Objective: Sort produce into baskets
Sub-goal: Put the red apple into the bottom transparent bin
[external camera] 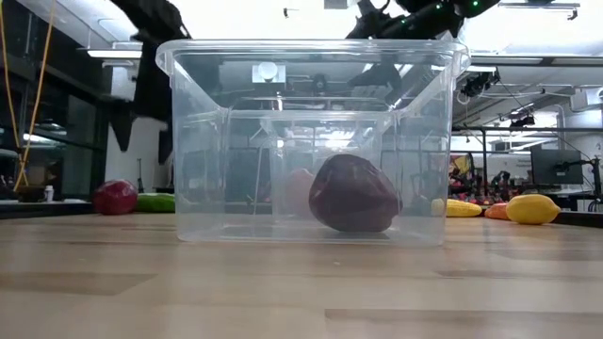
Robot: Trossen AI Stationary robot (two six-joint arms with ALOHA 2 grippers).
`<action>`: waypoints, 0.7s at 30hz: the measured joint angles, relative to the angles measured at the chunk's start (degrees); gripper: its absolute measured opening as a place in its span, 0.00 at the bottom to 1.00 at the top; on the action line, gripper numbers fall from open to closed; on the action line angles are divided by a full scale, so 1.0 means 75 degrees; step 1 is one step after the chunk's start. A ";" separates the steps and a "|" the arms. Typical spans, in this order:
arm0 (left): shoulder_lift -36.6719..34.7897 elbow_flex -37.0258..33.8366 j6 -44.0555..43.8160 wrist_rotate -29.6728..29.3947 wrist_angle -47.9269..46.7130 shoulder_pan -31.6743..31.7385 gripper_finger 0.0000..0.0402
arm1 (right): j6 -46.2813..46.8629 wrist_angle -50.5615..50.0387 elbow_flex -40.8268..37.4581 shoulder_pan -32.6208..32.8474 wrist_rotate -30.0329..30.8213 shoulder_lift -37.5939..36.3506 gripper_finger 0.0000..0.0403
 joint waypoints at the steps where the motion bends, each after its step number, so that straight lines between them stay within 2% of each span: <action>1: 0.0000 -0.0177 -0.0132 -0.0098 0.0187 0.0048 0.98 | 0.0000 0.0005 0.0000 0.0000 0.0000 0.0000 0.91; 7: -0.0003 -0.0835 -0.1032 -0.0932 0.0590 0.0405 0.98 | -0.0010 0.0006 0.0000 0.0000 -0.0003 0.0000 0.91; 15: -0.0003 -0.1704 -0.1400 -0.0936 0.2131 0.0858 0.98 | -0.0198 0.0000 0.0000 0.0003 -0.0006 0.0003 0.91; 21: 0.0011 -0.2299 -0.1447 -0.0588 0.3058 0.1319 0.98 | -0.0181 -0.0134 0.0000 0.0003 -0.0003 0.0003 0.91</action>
